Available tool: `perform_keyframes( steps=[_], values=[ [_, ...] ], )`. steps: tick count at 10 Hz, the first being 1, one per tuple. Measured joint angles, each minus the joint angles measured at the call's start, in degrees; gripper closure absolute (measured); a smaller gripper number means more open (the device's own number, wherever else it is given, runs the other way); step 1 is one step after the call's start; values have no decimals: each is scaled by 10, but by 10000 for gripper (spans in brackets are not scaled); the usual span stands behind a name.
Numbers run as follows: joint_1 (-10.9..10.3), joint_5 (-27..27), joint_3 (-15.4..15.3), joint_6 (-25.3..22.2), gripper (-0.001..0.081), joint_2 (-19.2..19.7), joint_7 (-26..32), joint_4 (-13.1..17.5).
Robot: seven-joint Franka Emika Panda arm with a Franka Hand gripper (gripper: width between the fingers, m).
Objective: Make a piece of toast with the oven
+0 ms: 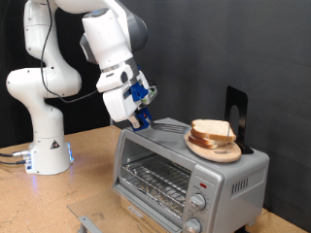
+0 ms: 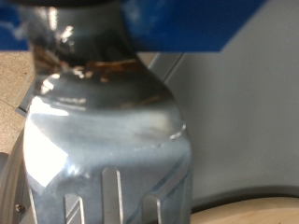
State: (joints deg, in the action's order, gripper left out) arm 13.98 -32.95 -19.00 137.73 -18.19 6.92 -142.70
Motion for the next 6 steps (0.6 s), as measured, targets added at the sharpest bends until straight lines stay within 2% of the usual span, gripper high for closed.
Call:
perform_keyframes(
  steps=[6],
  values=[
    [0, 12, -15, 0, 406, 10, -21, 7]
  ],
)
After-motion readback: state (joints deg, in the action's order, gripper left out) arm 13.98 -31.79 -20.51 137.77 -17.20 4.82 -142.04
